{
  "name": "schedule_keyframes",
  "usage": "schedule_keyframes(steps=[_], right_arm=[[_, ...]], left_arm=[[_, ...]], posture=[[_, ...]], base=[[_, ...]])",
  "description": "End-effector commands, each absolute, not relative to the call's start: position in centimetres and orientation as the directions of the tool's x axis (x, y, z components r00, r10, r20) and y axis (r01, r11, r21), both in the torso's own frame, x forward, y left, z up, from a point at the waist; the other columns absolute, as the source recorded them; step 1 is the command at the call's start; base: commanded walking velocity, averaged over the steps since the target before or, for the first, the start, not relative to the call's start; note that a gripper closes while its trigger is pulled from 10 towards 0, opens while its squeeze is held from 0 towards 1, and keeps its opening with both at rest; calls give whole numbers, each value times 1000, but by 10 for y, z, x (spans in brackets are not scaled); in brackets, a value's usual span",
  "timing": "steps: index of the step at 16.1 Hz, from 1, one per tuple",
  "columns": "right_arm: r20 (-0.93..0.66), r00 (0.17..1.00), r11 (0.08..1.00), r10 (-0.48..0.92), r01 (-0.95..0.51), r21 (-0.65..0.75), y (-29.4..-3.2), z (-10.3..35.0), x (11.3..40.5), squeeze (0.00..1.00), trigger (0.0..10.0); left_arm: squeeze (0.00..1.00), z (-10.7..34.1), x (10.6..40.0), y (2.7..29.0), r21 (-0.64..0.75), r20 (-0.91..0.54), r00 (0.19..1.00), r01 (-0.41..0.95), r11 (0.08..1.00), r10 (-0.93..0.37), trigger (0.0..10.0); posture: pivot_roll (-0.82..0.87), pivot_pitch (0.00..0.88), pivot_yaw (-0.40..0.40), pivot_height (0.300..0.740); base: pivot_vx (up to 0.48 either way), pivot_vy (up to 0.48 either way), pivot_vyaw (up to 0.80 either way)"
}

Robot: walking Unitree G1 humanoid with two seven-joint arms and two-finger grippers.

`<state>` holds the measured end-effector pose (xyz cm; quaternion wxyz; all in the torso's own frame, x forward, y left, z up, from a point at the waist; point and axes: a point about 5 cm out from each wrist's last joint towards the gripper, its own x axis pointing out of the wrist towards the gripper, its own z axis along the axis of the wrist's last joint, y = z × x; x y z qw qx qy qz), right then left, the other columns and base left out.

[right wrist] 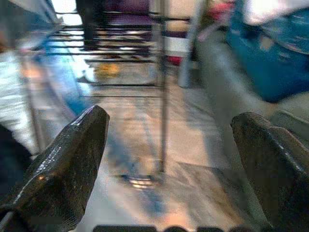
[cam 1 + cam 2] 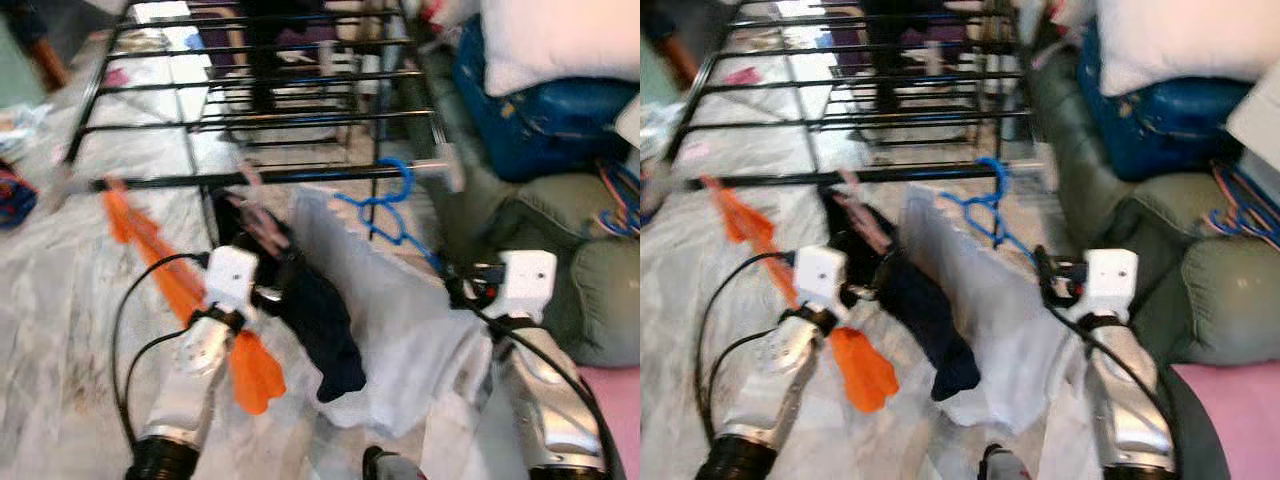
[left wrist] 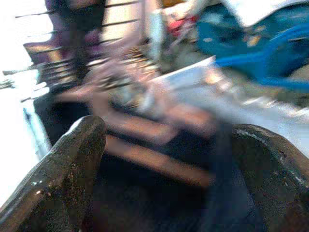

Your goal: Hang hanger

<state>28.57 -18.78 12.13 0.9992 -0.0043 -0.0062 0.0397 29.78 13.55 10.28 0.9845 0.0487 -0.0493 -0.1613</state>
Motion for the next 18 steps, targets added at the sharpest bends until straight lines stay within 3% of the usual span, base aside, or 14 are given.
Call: schedule_keyframes(steps=[1, 18], right_arm=[[12, 995, 995, 103, -103, -15, -183, 122, 284, 0, 10000], [-38, 993, 988, 114, -117, -99, -203, 126, 284, 0, 10000]], left_arm=[[0, 98, 295, 140, 113, 62, 949, 301, 947, -309, 10000], [0, 99, 295, 144, 93, 64, 957, 276, 957, -282, 10000]], posture=[[-47, 157, 33, 740], [-41, 169, 13, 740]], base=[[0, 0, 0], [0, 0, 0]])
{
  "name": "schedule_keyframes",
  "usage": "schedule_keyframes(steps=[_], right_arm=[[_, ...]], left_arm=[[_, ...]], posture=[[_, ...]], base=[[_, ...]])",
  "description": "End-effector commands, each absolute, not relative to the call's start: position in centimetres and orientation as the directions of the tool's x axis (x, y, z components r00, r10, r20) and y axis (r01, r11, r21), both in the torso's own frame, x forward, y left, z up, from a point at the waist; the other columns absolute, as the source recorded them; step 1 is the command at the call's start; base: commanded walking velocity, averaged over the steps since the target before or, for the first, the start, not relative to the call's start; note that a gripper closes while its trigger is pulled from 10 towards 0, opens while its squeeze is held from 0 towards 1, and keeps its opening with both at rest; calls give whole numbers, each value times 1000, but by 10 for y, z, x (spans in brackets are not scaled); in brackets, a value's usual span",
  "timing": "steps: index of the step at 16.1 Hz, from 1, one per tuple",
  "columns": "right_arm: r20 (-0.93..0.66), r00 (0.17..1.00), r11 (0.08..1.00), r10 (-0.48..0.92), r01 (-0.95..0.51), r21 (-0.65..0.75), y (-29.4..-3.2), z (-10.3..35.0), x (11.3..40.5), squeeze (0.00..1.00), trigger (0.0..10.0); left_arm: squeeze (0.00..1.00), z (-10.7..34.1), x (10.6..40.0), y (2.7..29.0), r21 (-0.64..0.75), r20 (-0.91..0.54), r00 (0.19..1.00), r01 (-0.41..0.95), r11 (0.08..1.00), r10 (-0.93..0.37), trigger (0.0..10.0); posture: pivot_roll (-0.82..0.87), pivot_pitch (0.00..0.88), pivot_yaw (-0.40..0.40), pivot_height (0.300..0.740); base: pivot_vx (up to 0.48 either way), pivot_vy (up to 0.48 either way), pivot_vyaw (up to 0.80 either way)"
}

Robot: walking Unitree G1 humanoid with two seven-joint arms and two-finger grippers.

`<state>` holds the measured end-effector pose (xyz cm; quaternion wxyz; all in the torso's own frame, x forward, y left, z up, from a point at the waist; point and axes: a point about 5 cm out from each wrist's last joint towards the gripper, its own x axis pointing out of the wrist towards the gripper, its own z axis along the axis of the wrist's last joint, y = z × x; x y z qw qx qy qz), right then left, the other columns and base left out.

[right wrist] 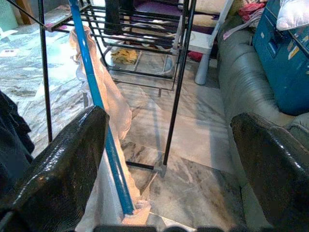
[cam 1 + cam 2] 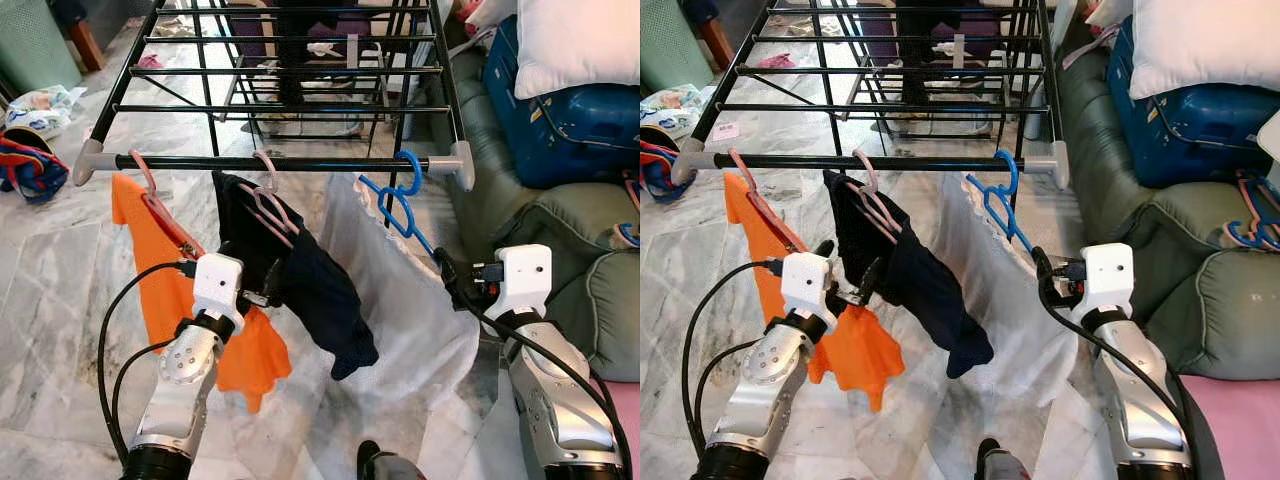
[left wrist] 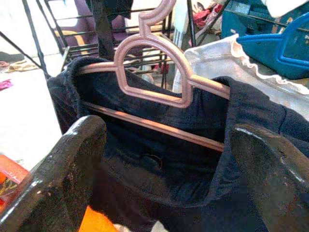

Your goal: Hang hanger

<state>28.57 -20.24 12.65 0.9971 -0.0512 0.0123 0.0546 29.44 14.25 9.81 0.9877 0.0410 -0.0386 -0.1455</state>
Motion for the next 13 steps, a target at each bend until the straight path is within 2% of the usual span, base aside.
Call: schedule_keyframes(steps=[1, 7, 11, 13], right_arm=[[-40, 993, 988, 113, -117, -99, -203, 125, 284, 0, 10000], [-40, 985, 980, 171, -174, -96, -202, 130, 283, 0, 10000], [-108, 946, 947, 305, -313, -76, -204, 133, 286, 0, 10000], [-65, 955, 951, 288, -294, -101, -203, 146, 294, 0, 10000]], left_arm=[[0, 99, 295, 144, 99, 60, 958, 273, 957, -280, 10000], [0, 99, 295, 145, 97, 59, 959, 271, 958, -277, 10000], [0, 98, 293, 146, 100, 49, 955, 286, 953, -292, 10000], [0, 99, 294, 147, 91, 50, 954, 292, 952, -297, 10000]], posture=[[-41, 167, 13, 740], [-42, 175, 20, 740], [-43, 180, 30, 740], [-37, 177, 32, 740]], base=[[0, 0, 0], [0, 0, 0], [0, 0, 0], [0, 0, 0]])
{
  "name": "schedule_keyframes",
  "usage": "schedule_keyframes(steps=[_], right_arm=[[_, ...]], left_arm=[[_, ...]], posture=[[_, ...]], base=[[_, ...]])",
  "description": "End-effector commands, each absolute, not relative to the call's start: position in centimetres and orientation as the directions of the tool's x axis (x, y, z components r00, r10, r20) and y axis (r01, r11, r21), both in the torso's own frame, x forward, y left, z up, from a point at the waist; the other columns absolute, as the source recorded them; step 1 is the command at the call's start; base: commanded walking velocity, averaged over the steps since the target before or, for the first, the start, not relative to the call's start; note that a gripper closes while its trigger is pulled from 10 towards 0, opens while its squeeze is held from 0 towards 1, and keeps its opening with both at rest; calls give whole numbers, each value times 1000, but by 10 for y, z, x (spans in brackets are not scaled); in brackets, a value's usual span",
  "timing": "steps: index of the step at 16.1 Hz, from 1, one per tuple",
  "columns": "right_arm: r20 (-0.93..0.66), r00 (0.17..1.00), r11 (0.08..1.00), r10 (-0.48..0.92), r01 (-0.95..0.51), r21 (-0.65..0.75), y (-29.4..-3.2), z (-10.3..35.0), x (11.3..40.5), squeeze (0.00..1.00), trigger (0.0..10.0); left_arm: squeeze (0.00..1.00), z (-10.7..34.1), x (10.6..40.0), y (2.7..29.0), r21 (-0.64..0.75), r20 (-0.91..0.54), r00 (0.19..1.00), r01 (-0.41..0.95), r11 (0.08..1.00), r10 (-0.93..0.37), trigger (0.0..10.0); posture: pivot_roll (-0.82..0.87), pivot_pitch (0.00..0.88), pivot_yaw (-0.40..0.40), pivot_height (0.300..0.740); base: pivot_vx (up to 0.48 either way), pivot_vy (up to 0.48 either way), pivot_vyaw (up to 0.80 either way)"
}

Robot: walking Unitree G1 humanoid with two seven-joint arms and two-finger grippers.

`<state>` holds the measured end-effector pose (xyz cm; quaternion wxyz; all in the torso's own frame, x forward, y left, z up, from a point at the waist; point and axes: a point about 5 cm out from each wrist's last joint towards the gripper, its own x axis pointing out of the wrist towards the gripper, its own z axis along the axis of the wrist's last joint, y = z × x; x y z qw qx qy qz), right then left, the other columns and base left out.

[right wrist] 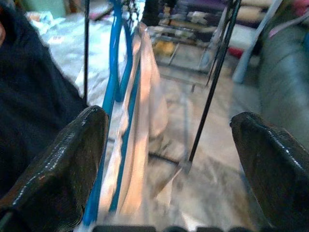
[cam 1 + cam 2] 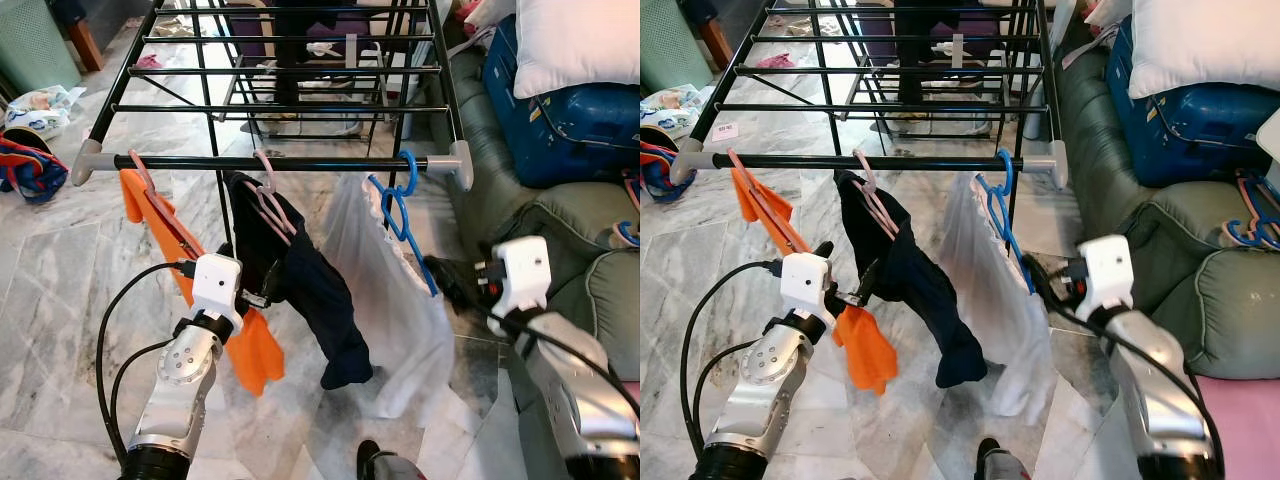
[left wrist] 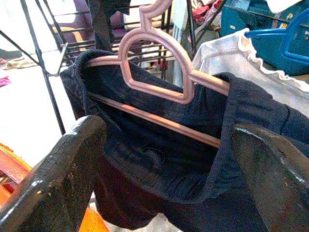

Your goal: Hang hanger

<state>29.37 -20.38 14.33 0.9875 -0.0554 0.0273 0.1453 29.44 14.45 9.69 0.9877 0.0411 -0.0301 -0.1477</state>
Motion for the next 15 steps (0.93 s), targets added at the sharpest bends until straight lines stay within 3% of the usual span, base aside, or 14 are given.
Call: schedule_keyframes(steps=[1, 4, 6, 15], right_arm=[[-25, 966, 958, 258, -259, -122, -202, 154, 298, 0, 10000], [70, 986, 981, 149, -138, -135, -196, 167, 305, 0, 10000], [86, 986, 985, 144, -134, -107, -185, 166, 304, 0, 10000], [82, 996, 995, 30, -22, -95, -182, 156, 298, 0, 10000]], left_arm=[[0, 100, 294, 148, 91, 51, 954, 289, 953, -294, 10000], [0, 101, 298, 153, 79, 44, 961, 270, 959, -274, 10000], [0, 102, 300, 154, 63, 35, 962, 270, 961, -272, 10000], [0, 100, 301, 150, 82, 29, 954, 296, 952, -299, 10000]], posture=[[-33, 173, 34, 740], [-25, 166, 41, 740], [-25, 164, 44, 740], [-34, 162, 44, 740]], base=[[0, 0, 0], [0, 0, 0], [0, 0, 0], [0, 392, 0]])
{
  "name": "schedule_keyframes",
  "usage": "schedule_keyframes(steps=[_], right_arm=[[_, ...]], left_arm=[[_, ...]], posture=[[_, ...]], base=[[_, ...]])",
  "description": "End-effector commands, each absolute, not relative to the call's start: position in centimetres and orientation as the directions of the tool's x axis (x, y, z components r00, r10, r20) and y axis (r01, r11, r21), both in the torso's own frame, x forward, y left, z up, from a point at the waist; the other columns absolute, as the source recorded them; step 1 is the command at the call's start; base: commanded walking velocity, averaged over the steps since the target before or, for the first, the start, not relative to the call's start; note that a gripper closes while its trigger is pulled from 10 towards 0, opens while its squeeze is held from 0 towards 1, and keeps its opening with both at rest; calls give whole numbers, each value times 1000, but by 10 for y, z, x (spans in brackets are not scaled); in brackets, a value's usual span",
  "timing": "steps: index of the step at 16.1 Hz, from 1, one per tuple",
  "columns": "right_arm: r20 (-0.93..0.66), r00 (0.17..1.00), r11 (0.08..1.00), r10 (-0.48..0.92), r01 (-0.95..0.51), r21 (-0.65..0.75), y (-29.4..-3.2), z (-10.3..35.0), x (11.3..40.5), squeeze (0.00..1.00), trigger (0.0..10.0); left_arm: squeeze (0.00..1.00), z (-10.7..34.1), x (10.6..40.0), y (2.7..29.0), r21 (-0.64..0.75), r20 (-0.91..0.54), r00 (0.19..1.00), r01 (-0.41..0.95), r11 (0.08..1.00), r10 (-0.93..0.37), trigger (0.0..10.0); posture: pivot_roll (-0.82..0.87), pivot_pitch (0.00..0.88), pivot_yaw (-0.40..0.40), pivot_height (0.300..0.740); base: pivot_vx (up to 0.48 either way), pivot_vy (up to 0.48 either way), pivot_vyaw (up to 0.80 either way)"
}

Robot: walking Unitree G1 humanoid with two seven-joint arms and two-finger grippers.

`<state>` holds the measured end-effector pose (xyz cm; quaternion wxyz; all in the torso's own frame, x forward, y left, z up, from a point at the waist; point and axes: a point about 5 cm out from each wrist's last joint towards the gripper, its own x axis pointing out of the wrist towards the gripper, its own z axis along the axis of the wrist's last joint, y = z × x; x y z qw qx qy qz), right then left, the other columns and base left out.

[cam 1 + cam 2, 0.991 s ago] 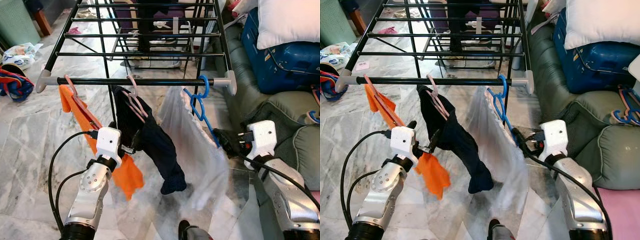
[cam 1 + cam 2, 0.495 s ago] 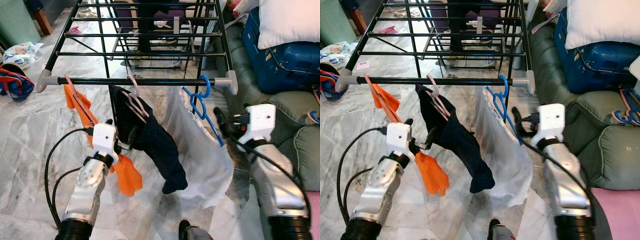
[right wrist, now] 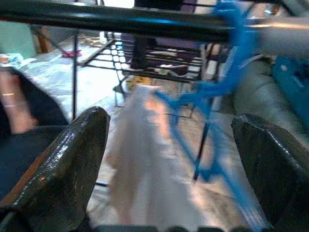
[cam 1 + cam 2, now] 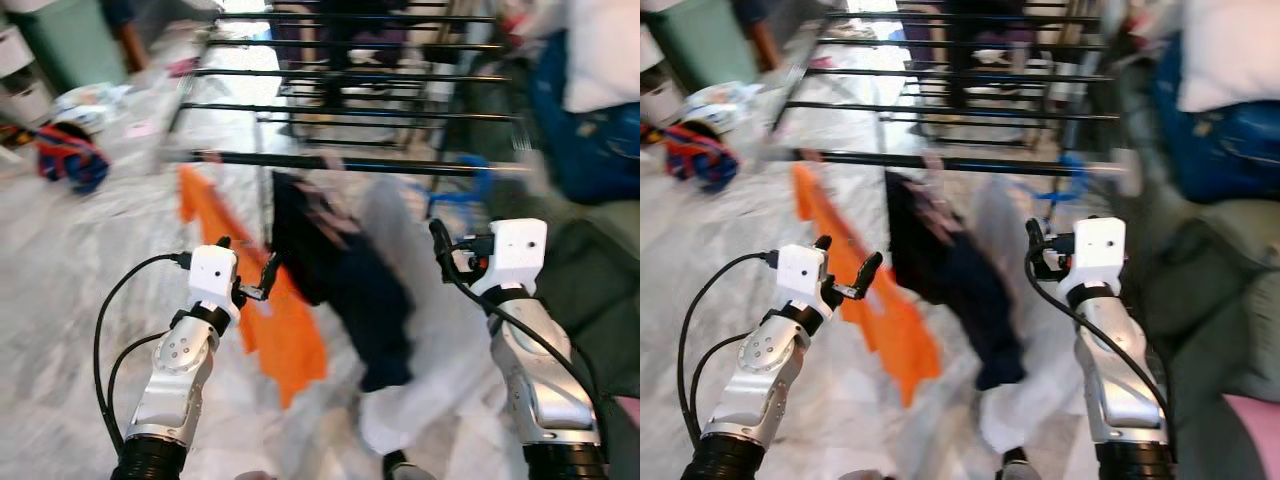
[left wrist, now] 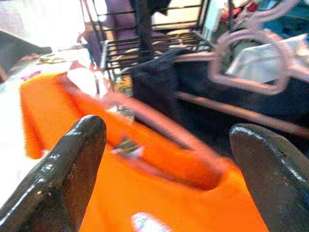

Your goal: Hang hanger

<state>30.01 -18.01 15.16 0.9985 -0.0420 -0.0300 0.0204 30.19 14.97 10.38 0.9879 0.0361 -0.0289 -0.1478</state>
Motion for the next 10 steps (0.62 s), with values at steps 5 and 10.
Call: schedule_keyframes(steps=[5, 10], right_arm=[[68, 998, 994, 5, 3, -108, -184, 153, 299, 0, 10000], [90, 995, 986, -51, 64, -156, -190, 158, 300, 0, 10000]], left_arm=[[0, 98, 299, 148, 97, 30, 951, 304, 948, -308, 10000], [0, 98, 297, 145, 92, 37, 942, 328, 940, -332, 10000]], posture=[[-32, 161, 39, 740], [-33, 158, 32, 740]], base=[[0, 52, 0], [0, 0, -124]])
